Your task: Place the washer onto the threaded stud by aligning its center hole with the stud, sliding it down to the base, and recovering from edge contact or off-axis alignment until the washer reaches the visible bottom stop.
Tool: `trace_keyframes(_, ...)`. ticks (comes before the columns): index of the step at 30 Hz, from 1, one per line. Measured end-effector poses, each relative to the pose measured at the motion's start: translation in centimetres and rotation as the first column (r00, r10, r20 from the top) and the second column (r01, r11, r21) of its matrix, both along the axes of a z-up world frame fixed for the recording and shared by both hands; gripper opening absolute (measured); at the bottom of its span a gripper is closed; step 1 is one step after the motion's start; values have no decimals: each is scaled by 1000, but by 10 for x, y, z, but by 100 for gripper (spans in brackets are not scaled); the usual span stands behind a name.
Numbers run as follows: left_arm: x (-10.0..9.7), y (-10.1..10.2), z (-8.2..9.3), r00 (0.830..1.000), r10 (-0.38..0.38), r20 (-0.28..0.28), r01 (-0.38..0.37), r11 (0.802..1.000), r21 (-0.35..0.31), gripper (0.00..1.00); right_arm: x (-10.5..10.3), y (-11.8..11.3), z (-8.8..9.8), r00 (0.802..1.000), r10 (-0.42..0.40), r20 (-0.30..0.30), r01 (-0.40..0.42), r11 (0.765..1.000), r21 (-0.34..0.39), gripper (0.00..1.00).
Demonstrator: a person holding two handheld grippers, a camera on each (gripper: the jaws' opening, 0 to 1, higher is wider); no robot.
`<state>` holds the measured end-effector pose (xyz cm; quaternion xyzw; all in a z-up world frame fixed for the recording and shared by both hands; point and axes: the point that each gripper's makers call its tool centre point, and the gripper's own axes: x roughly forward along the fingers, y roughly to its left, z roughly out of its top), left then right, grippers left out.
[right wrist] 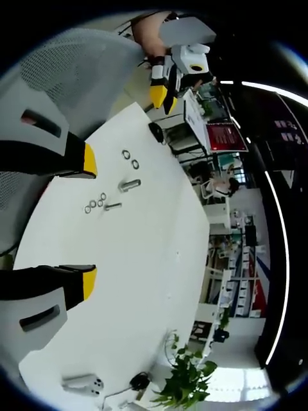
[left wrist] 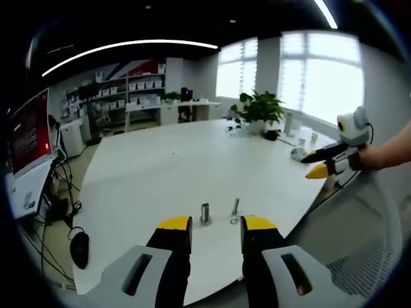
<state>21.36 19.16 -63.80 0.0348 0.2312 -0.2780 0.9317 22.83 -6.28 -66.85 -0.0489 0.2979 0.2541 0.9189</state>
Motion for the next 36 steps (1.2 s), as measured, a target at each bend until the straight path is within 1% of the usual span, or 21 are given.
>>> trace_keyframes(4,2,4,-2,1000,19,-6,-19,1000,8,27,1,-2,2,1000,-6,12,6,1000,-12,56)
trace_keyframes(6,3,7,-4,999,38,-23,-38,999,2,27,1,-4,0,1000,-17,1,17,1000,-8,56)
trace_keyframes(7,4,8,-4,999,46,-22,-46,999,1,27,0,-3,-1,1000,-17,-5,17,1000,-4,56)
trace_keyframes(9,5,10,-3,998,59,-21,-59,998,3,27,0,-3,-1,1000,-14,-6,13,1000,-8,56)
trace_keyframes(13,4,12,-7,997,72,-37,-71,997,13,27,0,-2,0,1000,-8,1,8,1000,-6,56)
trace_keyframes(17,5,14,-8,995,86,-43,-85,996,25,27,0,-3,-1,1000,-17,-11,17,1000,16,56)
trace_keyframes(19,5,15,-9,995,92,-48,-91,996,27,27,-1,-1,-2,1000,-10,-18,10,1000,25,56)
trace_keyframes(23,4,18,-11,994,102,-51,-100,994,46,28,-3,5,-4,999,29,-27,-28,999,21,56)
trace_keyframes(26,5,19,-12,992,114,-54,-112,993,48,28,-2,5,-4,999,31,-34,-30,999,37,55)
trace_keyframes(30,4,19,-14,992,113,-59,-109,992,66,30,-2,6,0,999,28,-34,-27,998,54,56)
trace_keyframes(31,4,19,-14,992,111,-59,-107,992,69,30,-2,6,3,999,29,-25,-28,998,58,57)
trace_keyframes(33,4,21,-15,992,116,-59,-111,990,82,30,-2,8,5,999,45,-18,-44,997,57,57)
trace_keyframes(36,4,22,-16,991,121,-57,-115,989,94,30,-3,9,5,998,58,-23,-57,997,52,58)
